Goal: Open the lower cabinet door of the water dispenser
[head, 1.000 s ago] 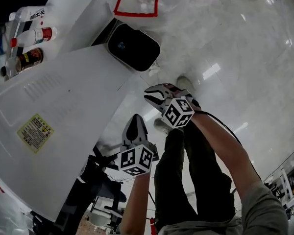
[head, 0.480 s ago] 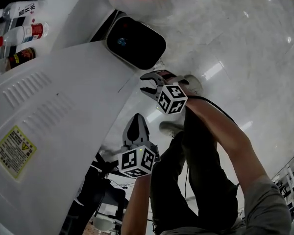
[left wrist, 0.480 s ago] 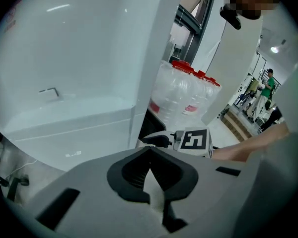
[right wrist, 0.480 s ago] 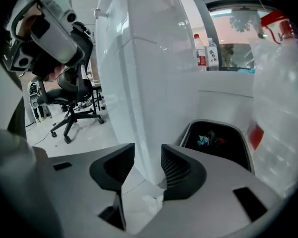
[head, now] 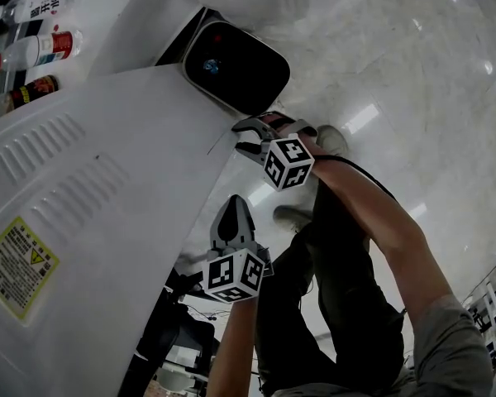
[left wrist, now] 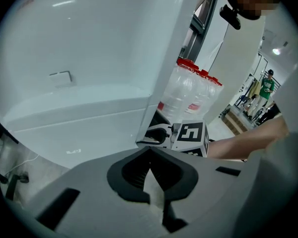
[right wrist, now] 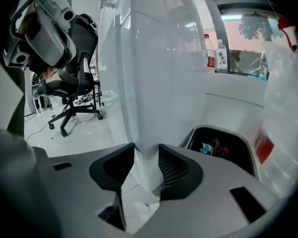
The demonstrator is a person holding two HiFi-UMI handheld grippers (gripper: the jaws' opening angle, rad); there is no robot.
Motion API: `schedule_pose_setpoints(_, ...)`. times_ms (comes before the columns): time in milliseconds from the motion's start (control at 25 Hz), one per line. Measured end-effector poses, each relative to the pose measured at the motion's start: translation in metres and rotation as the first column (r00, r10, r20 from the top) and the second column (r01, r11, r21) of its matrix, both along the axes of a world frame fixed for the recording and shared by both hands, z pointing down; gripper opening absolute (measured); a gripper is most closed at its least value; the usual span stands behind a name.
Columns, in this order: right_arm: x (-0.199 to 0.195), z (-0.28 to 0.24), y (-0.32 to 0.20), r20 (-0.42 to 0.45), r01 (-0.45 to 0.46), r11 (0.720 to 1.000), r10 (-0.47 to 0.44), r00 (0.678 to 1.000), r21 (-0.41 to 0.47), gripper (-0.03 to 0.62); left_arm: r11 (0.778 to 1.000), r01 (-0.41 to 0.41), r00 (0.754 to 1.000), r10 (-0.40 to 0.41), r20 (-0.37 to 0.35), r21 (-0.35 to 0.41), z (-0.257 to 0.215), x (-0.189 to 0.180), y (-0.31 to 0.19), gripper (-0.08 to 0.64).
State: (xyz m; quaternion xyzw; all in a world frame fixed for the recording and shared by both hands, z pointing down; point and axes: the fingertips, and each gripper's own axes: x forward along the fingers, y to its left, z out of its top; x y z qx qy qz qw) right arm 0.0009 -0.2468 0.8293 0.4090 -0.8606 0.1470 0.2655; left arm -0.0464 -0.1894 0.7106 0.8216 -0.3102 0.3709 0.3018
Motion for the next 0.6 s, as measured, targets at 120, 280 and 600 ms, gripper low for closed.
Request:
schedule_pose_setpoints(120, -0.0004, 0.0002, -0.0009, 0.001, -0.003, 1.0, 0.003, 1.0, -0.006, 0.146, 1.0, 0.008, 1.0, -0.008, -0.005, -0.008, 0.0031, -0.0008, 0.0007, 0.008)
schedule_pose_setpoints(280, 0.0006, 0.0011, 0.0017, 0.001, -0.03, 0.999, 0.03, 1.0, -0.018, 0.134, 1.0, 0.009, 1.0, -0.009, -0.012, -0.018, 0.0057, 0.0006, 0.0039, 0.008)
schedule_pose_setpoints(600, -0.0001, 0.0012, 0.0031, 0.004, -0.114, 0.992, 0.115, 0.993, -0.054, 0.126, 1.0, 0.012, 1.0, -0.012, -0.027, -0.018, 0.0014, -0.0026, 0.0083, 0.008)
